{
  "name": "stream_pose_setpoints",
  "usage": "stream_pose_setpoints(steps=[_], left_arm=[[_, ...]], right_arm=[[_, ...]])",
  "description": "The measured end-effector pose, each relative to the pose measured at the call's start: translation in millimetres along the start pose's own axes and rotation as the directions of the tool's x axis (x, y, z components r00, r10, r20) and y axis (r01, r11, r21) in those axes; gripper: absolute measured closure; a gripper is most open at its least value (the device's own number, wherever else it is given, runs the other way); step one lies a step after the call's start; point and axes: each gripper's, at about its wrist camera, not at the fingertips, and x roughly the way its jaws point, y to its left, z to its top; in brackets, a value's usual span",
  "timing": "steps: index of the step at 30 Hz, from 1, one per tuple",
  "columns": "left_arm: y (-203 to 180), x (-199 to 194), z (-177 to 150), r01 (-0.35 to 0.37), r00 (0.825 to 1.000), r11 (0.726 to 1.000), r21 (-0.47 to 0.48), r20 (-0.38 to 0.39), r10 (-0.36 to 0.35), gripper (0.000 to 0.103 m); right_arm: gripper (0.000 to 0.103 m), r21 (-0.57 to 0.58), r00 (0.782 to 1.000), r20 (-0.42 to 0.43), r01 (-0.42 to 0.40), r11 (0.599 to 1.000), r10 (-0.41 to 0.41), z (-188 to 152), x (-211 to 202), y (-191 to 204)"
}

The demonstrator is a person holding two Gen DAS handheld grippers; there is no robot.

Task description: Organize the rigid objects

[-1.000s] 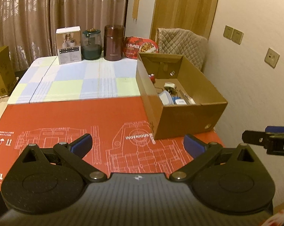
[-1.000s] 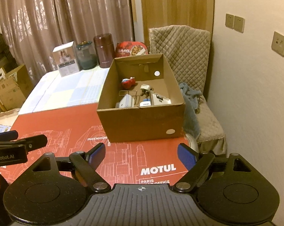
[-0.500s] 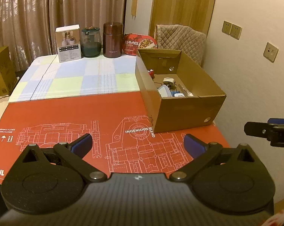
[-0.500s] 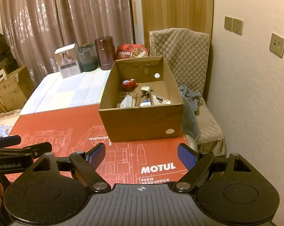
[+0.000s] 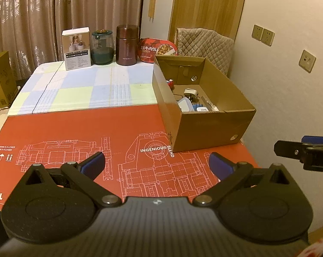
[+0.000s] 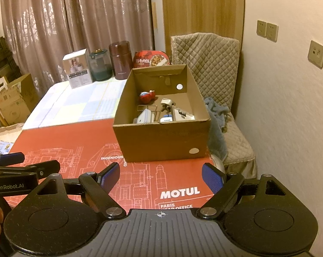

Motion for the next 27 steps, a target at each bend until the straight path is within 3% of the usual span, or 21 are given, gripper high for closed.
stream_pose_setpoints(steps=[27], left_arm=[[-3.5, 1.3, 0.3, 0.021, 1.000, 1.000, -0.007, 0.011, -0.021, 0.001]], right_arm=[[0.022, -0.011, 1.000, 0.000, 0.004, 1.000, -0.004, -0.4, 2.1, 0.0]])
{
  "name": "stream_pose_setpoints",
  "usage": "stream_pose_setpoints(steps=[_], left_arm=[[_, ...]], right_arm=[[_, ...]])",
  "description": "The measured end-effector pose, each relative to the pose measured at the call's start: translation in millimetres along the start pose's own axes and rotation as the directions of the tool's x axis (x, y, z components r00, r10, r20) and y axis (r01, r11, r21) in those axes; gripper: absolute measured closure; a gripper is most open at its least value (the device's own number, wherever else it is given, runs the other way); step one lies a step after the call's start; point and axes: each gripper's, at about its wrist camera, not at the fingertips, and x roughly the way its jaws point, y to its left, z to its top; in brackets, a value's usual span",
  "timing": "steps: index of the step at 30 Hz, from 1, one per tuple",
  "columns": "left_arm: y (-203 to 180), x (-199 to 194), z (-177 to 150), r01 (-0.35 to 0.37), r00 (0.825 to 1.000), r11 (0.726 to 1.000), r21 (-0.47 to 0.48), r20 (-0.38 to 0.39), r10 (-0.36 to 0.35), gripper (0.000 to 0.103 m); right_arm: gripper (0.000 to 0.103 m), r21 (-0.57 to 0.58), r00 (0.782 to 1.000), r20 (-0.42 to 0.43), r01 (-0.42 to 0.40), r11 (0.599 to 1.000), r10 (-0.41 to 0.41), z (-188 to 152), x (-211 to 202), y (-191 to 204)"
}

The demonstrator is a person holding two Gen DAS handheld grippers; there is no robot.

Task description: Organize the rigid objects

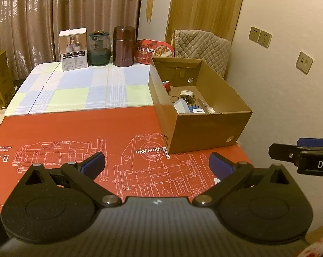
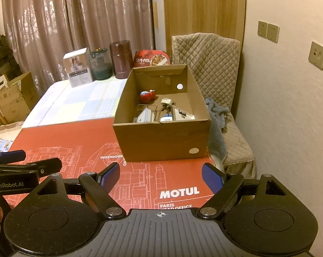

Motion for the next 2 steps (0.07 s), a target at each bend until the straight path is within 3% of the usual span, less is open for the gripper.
stream_pose_setpoints(steps=[2], left_arm=[[1.0, 0.1, 0.7, 0.007, 1.000, 1.000, -0.001, -0.001, -0.007, 0.001]], right_arm=[[0.022, 0.001, 1.000, 0.001, 0.001, 1.000, -0.001, -0.4, -0.4, 0.3]])
